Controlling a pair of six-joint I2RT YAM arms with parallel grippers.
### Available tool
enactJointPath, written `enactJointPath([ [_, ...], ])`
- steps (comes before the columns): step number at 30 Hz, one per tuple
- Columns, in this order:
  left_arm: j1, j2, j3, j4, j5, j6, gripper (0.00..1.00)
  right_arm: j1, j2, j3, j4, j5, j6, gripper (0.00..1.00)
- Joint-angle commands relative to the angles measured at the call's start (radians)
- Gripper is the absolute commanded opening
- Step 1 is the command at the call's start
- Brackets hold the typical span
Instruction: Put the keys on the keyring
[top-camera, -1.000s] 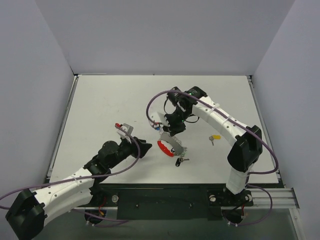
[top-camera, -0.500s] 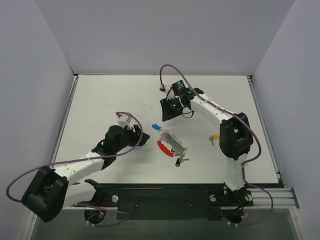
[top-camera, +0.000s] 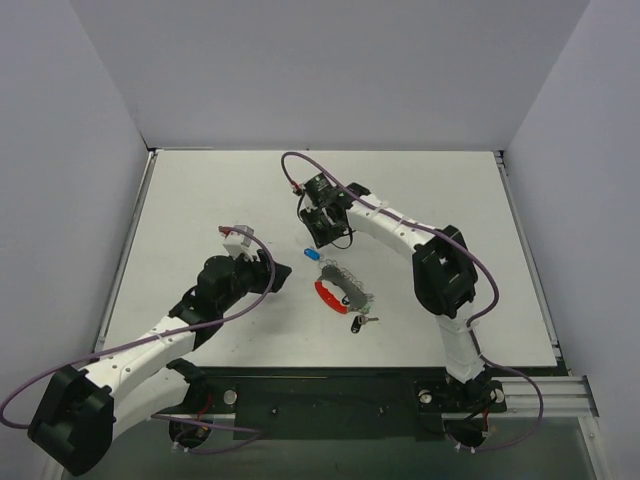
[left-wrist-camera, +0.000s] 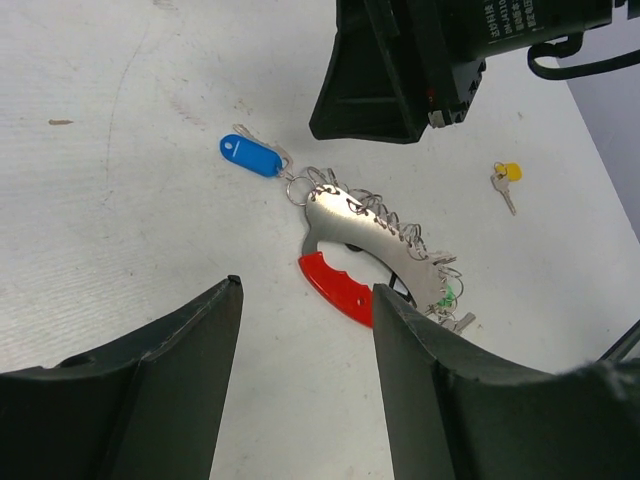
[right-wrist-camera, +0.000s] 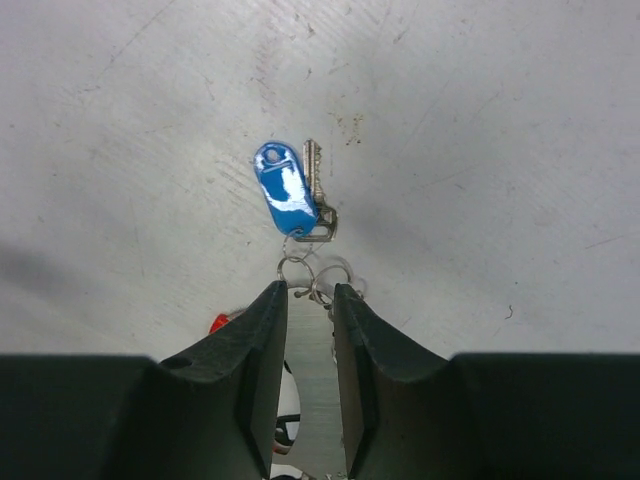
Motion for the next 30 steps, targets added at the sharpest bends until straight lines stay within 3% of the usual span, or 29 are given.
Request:
enactJointPath([
  [1, 0.006, -0.002, -0.016, 0.013, -0.018, 0.023, 0.64, -0.006, 0.055, 0.053, -0.077, 0.116, -0.027, 0.21],
  [10, 0.006, 0.018, -0.032, 0.046, -0.008, 0.023, 0.64, -0.002, 0.141, 0.101, -0.111, 0.15, -0.02, 0.21],
  [18, 0.004, 0.018, -0.03, 0.045, -0.006, 0.026, 0.64, 0.012, 0.129, 0.09, -0.113, 0.128, -0.006, 0.3],
  [30, 0.003, 0.005, -0.033, 0.048, -0.003, 0.028, 0.64, 0.035, 0.118, 0.063, -0.117, 0.131, -0.017, 0.31],
])
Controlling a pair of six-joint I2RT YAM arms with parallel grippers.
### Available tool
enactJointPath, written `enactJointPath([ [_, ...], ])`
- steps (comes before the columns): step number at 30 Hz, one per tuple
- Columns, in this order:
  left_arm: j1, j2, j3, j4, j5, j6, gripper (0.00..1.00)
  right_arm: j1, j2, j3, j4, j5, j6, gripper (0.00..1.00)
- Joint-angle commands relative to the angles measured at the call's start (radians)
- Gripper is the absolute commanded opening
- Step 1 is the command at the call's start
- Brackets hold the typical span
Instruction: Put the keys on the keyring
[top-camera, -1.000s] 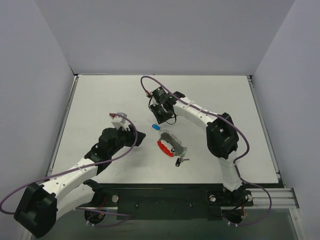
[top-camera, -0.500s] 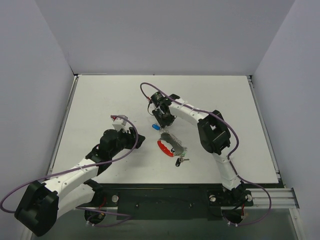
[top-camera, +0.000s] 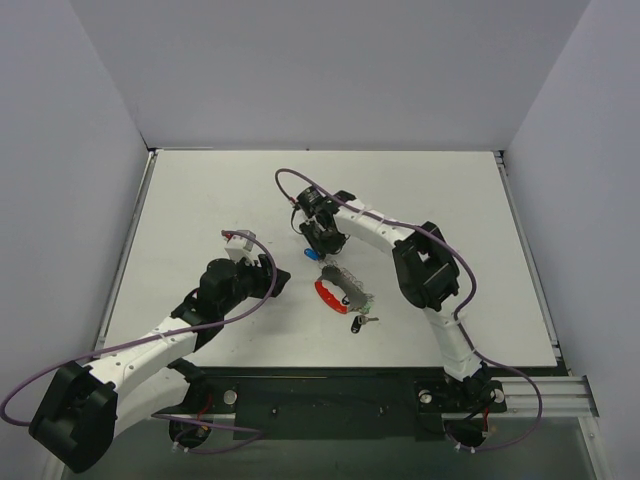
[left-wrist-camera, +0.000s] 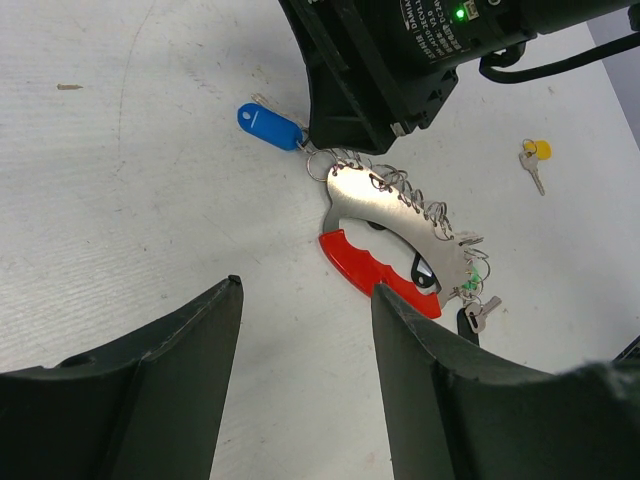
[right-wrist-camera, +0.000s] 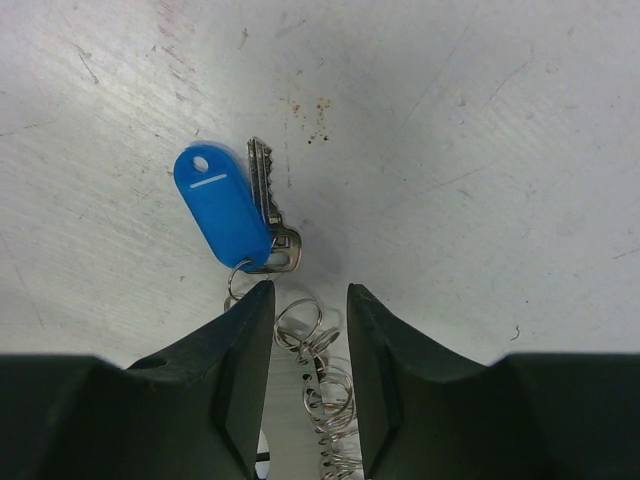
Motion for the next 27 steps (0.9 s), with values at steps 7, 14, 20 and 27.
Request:
enactJointPath([
  [7, 0.003, -0.02, 0.003, 0.042, 0.002, 0.01, 0.64, 0.02, -0.034, -0.003, -0.06, 0.045, -0.015, 0.31],
  [14, 0.001, -0.023, 0.003, 0.044, 0.002, 0.013, 0.64, 0.036, -0.055, -0.032, -0.067, 0.079, -0.041, 0.31],
  [20, -0.005, -0.024, 0.003, 0.041, -0.001, 0.016, 0.64, 0.051, -0.075, -0.041, -0.067, 0.079, -0.059, 0.32],
  [27, -0.011, -0.03, 0.003, 0.035, -0.007, 0.019, 0.64, 0.063, -0.092, -0.052, -0.068, 0.12, -0.078, 0.34],
])
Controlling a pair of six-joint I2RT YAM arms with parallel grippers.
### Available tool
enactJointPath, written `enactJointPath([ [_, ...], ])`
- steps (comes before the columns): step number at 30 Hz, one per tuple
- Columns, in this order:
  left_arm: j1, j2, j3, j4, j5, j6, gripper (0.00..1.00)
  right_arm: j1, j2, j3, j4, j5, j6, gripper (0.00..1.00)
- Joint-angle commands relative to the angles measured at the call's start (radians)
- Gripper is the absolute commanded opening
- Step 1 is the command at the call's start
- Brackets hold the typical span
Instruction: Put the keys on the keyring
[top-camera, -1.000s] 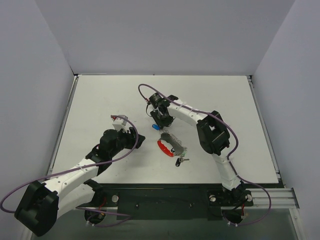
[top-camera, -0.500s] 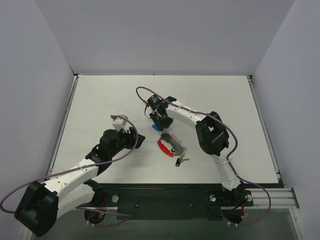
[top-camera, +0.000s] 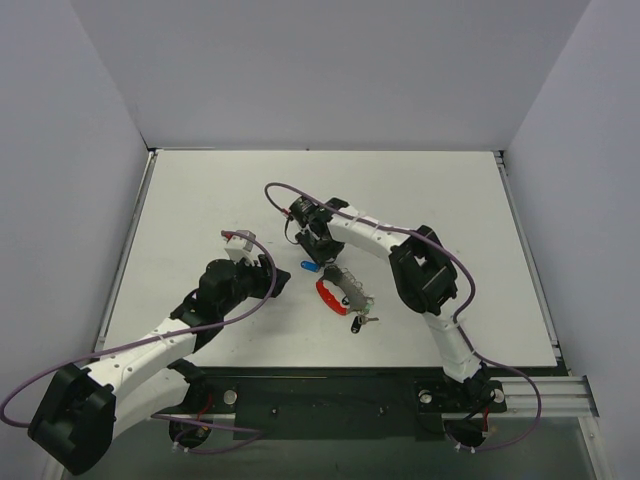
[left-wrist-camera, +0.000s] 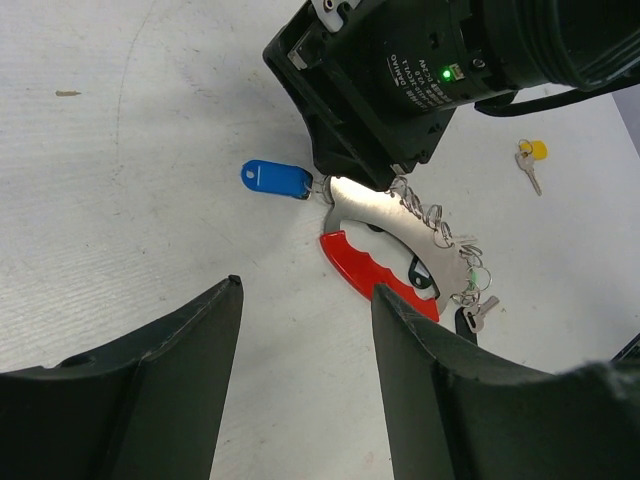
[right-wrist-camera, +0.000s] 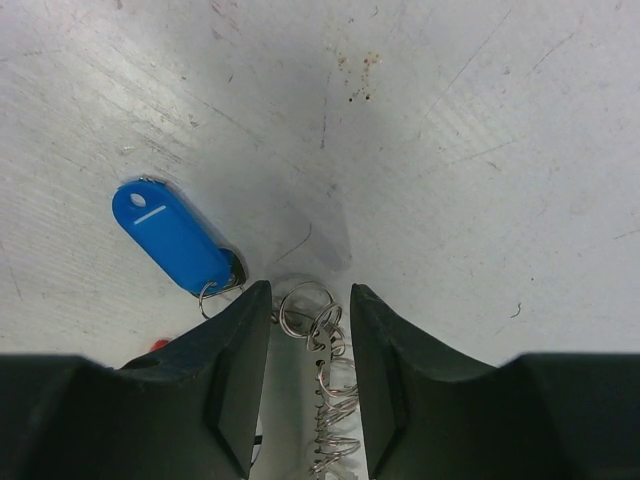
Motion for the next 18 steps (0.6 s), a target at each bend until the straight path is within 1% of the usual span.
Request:
enactJointPath([
  [1, -0.007, -0.018, 0.006, 0.035, -0.005, 0.012, 0.64, 0.011, -0.083, -0.025, -0.048, 0.056, -0.016, 0.33],
  [2, -0.007, -0.018, 0.006, 0.033, -0.005, 0.012, 0.64, 0.016, -0.084, -0.029, -0.048, 0.067, -0.05, 0.33],
  [10, -0.01, -0.017, 0.006, 0.033, -0.005, 0.015, 0.64, 0.043, -0.077, -0.035, -0.045, 0.141, -0.142, 0.32],
  [18, -0.014, -0.02, 0.006, 0.03, -0.01, 0.018, 0.64, 0.048, -0.064, -0.032, -0.045, 0.193, -0.168, 0.3],
])
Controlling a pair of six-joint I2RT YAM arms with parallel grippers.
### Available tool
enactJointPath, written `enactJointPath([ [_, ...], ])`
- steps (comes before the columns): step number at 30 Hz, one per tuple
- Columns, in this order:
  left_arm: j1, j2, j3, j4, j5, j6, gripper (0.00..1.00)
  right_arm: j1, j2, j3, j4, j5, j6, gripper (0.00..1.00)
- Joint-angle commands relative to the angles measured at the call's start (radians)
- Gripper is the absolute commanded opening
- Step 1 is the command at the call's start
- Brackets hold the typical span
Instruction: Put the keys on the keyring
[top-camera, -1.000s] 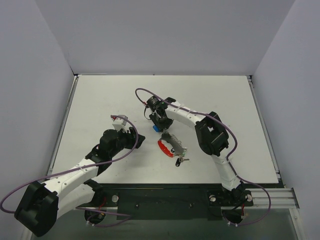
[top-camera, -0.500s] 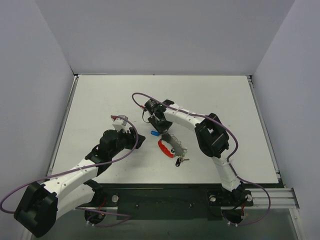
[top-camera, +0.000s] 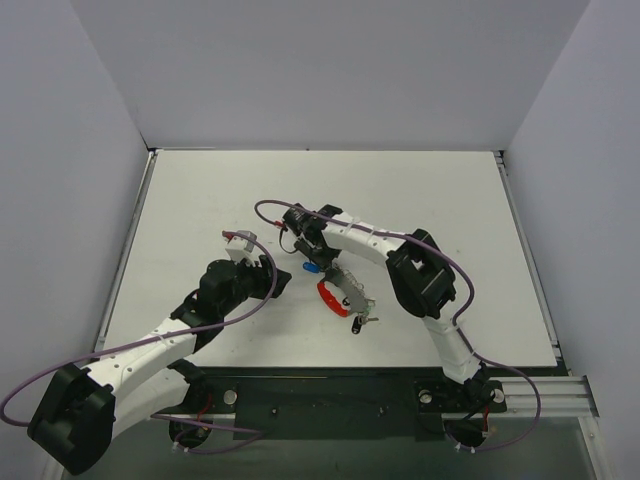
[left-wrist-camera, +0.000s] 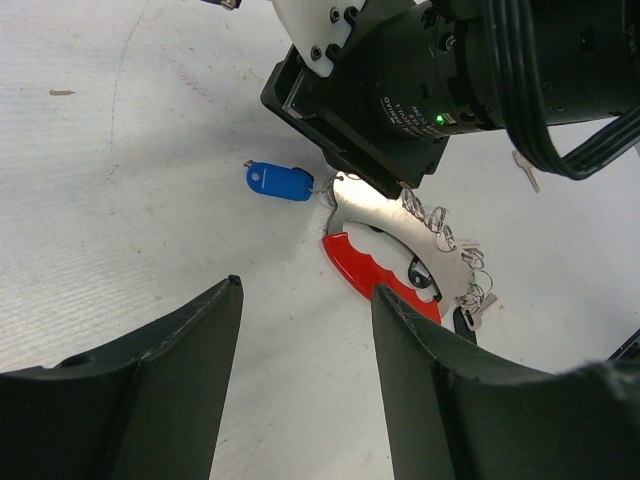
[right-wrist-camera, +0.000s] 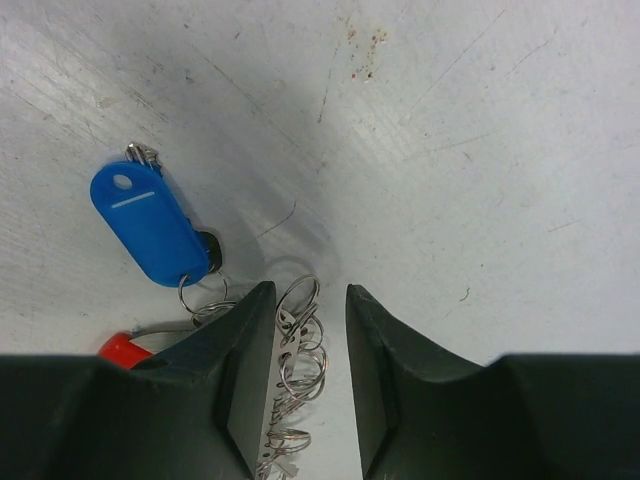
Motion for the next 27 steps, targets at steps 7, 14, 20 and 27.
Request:
enactJointPath([
  [7, -0.005, -0.015, 0.006, 0.031, -0.008, 0.02, 0.64, 0.005, -0.05, 0.004, -0.044, 0.071, -0.03, 0.26],
  [14, -0.007, -0.014, 0.006, 0.029, -0.009, 0.021, 0.64, 0.005, -0.036, 0.01, -0.054, 0.064, -0.02, 0.22],
  [20, -0.007, -0.015, 0.007, 0.028, -0.011, 0.023, 0.64, 0.006, -0.041, 0.013, -0.066, 0.069, 0.009, 0.22],
  [27, -0.007, -0.017, 0.007, 0.026, -0.011, 0.022, 0.64, 0.008, -0.05, 0.024, -0.064, 0.077, 0.034, 0.29],
])
